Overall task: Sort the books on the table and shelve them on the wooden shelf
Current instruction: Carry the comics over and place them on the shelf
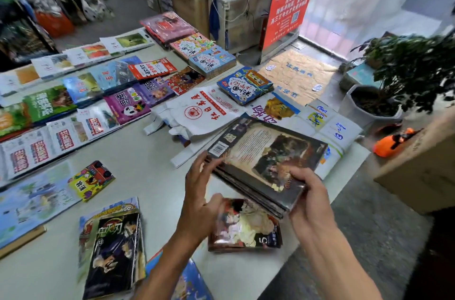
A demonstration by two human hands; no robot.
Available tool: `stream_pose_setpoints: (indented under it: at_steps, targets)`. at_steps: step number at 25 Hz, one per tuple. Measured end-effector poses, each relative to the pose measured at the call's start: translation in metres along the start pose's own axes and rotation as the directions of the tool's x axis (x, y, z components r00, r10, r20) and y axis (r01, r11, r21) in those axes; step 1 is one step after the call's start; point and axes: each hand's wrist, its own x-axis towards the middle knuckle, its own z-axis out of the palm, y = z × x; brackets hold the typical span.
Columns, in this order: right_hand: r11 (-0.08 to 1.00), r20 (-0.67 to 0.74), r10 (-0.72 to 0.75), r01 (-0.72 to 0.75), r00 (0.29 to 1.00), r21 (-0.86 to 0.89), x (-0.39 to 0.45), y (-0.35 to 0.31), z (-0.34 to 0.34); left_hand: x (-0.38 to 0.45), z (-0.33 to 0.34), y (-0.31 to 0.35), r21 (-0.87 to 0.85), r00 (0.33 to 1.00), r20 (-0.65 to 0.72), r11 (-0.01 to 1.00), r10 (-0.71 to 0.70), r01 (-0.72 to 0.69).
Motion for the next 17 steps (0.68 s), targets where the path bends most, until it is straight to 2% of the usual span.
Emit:
stream_pose_setpoints:
  at_steps: [1, 2, 3, 4, 5, 6, 10, 14, 17]
  targets:
    - [0.999, 0.004, -0.050, 0.050, 0.999, 0.011, -0.023, 0.001, -0.002, -0.011, -0.010, 0.010, -0.229, 0.983, -0.048, 0.960, -0.180, 0.164]
    - [0.995, 0.011, -0.093, 0.093, 0.996, 0.028, -0.045, 0.004, -0.005, -0.018, -0.019, 0.020, -0.446, 0.942, -0.025, 0.847, -0.335, 0.289]
    - [0.992, 0.010, -0.123, 0.122, 0.992, 0.039, -0.068, 0.007, -0.007, -0.024, -0.027, 0.029, -0.615, 0.896, 0.085, 0.684, -0.436, 0.391]
    - [0.988, 0.002, -0.147, 0.147, 0.989, 0.048, -0.090, 0.010, -0.010, -0.030, -0.034, 0.038, -0.708, 0.859, 0.210, 0.532, -0.467, 0.463]
    - [0.985, -0.008, -0.165, 0.165, 0.986, 0.047, -0.109, 0.012, -0.013, -0.035, -0.038, 0.045, -0.746, 0.838, 0.279, 0.444, -0.469, 0.496]
    - [0.984, -0.018, -0.173, 0.174, 0.985, 0.036, -0.122, 0.014, -0.017, -0.040, -0.041, 0.049, -0.760, 0.830, 0.304, 0.406, -0.468, 0.508]
    - [0.969, -0.063, -0.249, 0.249, 0.967, 0.000, -0.195, 0.010, -0.046, -0.078, -0.039, 0.081, -0.734, 0.817, 0.372, 0.399, -0.440, 0.549]
    - [0.909, -0.141, -0.415, 0.404, 0.899, -0.097, -0.260, -0.004, -0.084, -0.113, -0.009, 0.122, -0.691, 0.800, 0.472, 0.407, -0.371, 0.597]
    - [0.898, -0.160, -0.435, 0.415, 0.886, -0.146, -0.315, -0.013, -0.128, -0.148, 0.021, 0.149, -0.642, 0.768, 0.566, 0.425, -0.300, 0.639]
